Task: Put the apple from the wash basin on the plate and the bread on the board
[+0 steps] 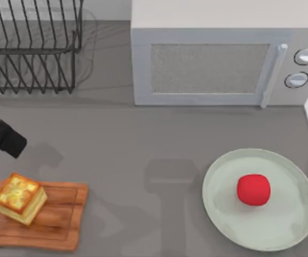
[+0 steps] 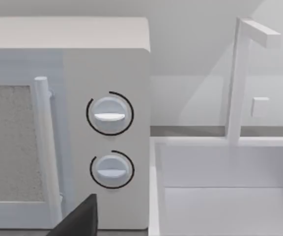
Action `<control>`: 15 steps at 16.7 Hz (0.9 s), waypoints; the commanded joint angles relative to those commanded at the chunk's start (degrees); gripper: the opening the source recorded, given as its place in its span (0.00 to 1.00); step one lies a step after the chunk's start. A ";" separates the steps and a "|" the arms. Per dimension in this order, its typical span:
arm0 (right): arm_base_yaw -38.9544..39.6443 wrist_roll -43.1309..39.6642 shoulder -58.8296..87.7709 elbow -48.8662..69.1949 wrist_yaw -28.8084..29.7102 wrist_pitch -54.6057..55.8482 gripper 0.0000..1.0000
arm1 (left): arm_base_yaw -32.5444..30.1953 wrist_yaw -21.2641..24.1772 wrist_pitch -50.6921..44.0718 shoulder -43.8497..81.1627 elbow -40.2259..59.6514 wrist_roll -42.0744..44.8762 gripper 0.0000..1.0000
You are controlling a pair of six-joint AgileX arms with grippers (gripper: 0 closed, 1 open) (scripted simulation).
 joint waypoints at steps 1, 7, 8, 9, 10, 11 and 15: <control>0.00 0.00 0.00 0.00 0.00 0.00 1.00 | 0.66 0.07 2.20 -5.12 -2.77 6.37 1.00; 0.00 0.00 0.00 0.00 0.00 0.00 1.00 | 4.66 0.30 16.27 -36.16 -18.84 42.03 1.00; 0.00 0.00 0.00 0.00 0.00 0.00 1.00 | 5.26 0.31 18.59 -40.50 -21.07 46.42 1.00; 0.00 0.00 0.00 0.00 0.00 0.00 1.00 | 5.83 0.31 20.80 -44.28 -23.07 50.22 1.00; 0.00 0.00 0.00 0.00 0.00 0.00 1.00 | 6.33 0.30 22.83 -47.48 -24.81 53.42 1.00; 0.00 0.00 0.00 0.00 0.00 0.00 1.00 | 6.77 0.30 24.63 -50.08 -26.27 56.02 1.00; 0.00 0.00 0.00 0.00 0.00 0.00 1.00 | 7.57 0.30 28.01 -54.48 -28.81 60.39 1.00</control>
